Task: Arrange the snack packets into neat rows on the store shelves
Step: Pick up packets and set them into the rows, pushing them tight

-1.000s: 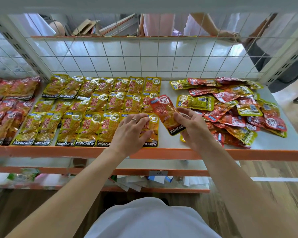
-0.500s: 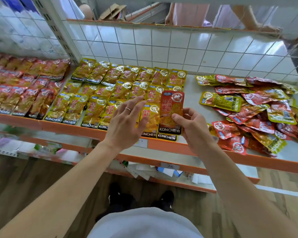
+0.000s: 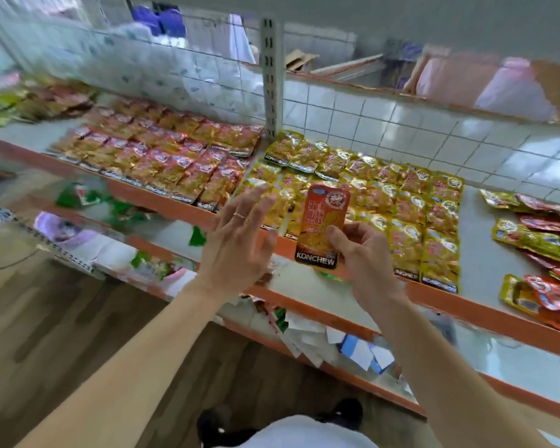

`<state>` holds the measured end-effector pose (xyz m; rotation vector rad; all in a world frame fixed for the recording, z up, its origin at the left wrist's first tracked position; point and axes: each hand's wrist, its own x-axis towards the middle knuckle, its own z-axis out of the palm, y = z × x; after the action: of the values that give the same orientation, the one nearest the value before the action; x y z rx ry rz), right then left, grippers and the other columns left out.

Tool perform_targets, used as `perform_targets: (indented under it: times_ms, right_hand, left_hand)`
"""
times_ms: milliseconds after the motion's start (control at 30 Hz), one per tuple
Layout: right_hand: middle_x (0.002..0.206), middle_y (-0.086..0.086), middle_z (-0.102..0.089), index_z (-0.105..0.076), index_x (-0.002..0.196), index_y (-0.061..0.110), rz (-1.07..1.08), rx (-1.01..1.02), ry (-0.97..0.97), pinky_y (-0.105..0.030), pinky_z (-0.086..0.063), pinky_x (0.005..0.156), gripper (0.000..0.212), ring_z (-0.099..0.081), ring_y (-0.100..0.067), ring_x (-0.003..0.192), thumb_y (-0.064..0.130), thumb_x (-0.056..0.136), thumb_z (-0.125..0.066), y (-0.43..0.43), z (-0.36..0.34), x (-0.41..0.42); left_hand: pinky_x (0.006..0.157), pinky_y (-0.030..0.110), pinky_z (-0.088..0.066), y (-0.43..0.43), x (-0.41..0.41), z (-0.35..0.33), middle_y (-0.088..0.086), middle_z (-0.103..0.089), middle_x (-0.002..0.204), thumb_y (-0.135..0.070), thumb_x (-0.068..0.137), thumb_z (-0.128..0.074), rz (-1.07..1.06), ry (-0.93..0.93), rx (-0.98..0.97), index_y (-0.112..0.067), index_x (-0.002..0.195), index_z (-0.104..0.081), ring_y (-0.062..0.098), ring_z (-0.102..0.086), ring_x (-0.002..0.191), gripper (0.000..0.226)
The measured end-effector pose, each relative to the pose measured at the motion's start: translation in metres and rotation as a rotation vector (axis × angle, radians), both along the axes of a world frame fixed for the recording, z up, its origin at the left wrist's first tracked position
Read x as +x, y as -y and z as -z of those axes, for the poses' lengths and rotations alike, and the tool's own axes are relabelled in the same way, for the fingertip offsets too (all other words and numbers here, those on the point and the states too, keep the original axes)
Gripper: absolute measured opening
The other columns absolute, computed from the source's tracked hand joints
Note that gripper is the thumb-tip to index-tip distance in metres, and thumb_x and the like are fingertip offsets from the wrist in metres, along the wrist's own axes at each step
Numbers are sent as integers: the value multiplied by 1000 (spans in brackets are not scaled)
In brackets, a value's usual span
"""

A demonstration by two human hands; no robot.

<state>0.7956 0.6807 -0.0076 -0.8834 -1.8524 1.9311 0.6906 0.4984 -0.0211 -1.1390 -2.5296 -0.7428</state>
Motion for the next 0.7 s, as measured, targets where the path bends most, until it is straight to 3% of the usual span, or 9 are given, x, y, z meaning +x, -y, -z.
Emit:
perform_targets:
  times_ms: [267, 467, 700]
  right_hand:
    - [91, -12, -71, -69, 89, 13, -59, -31, -31, -52, -53, 89, 7, -67, -25, 84, 19, 89, -74, 137, -6, -60]
    - [102, -19, -73, -71, 92, 10, -83, -49, -62, -59, -53, 93, 11, -69, -38, 99, 18, 96, -65, 212, -10, -96]
    - [91, -13, -73, -72, 85, 12, -106, -57, -78, -56, -55, 91, 13, -70, -37, 92, 17, 95, -66, 261, -18, -123]
  left_hand:
    - [112, 49, -38, 144, -42, -8, 1, -37, 158, -38, 99, -47, -114, -53, 26, -16, 147, -44, 30, -36, 143, 54]
    - [117, 47, -31, 229, -70, -15, 0, -32, 161, -44, 99, -40, -171, -54, -14, -15, 150, -40, 27, -32, 145, 59]
    - [119, 41, -23, 275, -91, -17, -2, -30, 162, -45, 98, -42, -199, -40, -31, -19, 151, -38, 27, -30, 147, 59]
